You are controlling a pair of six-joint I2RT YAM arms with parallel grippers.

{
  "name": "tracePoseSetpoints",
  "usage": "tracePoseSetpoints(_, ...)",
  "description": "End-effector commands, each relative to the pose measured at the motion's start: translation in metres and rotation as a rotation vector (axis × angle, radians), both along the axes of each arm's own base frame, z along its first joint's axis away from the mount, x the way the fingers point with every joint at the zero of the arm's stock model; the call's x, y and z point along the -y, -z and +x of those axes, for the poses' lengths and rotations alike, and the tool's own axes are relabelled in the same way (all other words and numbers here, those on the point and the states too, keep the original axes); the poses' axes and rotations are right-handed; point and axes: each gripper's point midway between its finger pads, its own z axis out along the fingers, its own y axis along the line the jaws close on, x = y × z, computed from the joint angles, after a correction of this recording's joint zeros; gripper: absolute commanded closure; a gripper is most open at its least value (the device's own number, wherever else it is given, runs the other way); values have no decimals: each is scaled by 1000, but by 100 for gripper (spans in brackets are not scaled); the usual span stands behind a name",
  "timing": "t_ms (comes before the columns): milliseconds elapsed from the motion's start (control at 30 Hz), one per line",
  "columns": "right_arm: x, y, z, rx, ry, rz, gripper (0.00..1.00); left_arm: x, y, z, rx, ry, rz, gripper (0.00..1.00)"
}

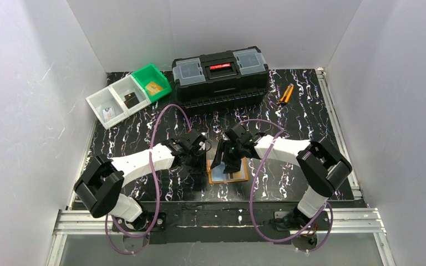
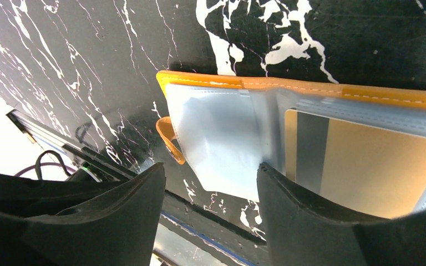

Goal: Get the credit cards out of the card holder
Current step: Remove the credit card from the card holder.

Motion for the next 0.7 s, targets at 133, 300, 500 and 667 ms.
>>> tracePoseSetpoints(133,1,-26,8,68,16,30,25,25,-45,-2,7,72,-122,85)
tracePoseSetpoints(300,27,-42,8,116,55,-4,23,43,-55,5,2,89,-157,78)
tracePoseSetpoints(500,67,-32,3,115,111,-97,27,80,-47,13,-85,65,-251,73)
tracePoseSetpoints(667,83,-21,-2,111,105,-143,37,89,-25,20,-123,20,-244,72)
